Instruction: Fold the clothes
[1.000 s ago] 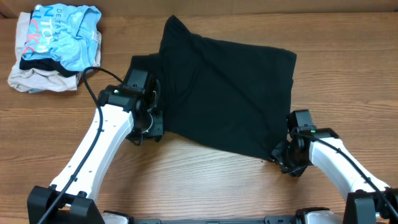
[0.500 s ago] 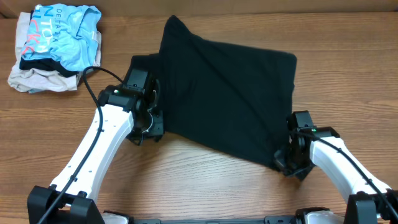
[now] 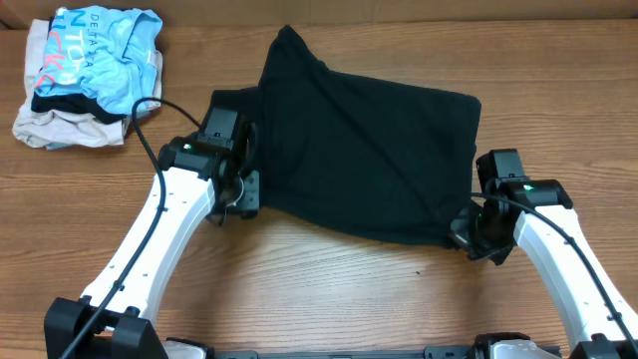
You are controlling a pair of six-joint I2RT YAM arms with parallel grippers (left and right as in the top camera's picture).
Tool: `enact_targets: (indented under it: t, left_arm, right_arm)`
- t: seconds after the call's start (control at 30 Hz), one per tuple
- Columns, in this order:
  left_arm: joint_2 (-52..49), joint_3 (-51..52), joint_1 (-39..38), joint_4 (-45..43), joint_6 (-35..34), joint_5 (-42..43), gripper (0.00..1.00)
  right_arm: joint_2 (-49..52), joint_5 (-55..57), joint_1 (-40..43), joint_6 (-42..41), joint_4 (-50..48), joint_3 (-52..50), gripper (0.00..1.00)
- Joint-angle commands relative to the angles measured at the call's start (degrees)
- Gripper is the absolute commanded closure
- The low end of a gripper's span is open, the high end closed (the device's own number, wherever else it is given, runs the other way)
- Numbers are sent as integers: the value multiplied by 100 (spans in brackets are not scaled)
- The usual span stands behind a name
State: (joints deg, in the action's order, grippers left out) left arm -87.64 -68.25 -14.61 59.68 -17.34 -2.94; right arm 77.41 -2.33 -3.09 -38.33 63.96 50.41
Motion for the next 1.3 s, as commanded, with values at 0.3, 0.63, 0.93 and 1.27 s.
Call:
enact_targets:
  t: [0.3, 0.63, 0.93, 1.27]
  left_arm:
    - [-402, -90, -15, -2256, 562, -798, 96]
    - [-1338, -90, -4, -3154, 579, -802, 96]
    - [-1624, -90, -4, -4052, 557, -798, 96]
    - [-1639, -90, -4, -4454, 557, -800, 94]
  right_arm:
    - [-39, 861, 28, 101, -1130, 76, 96]
    - [372, 896, 28, 262, -2284, 68, 96]
    - [1263, 896, 28, 260, -2997, 68, 96]
    - [1467, 898, 28, 262, -3379, 68, 96]
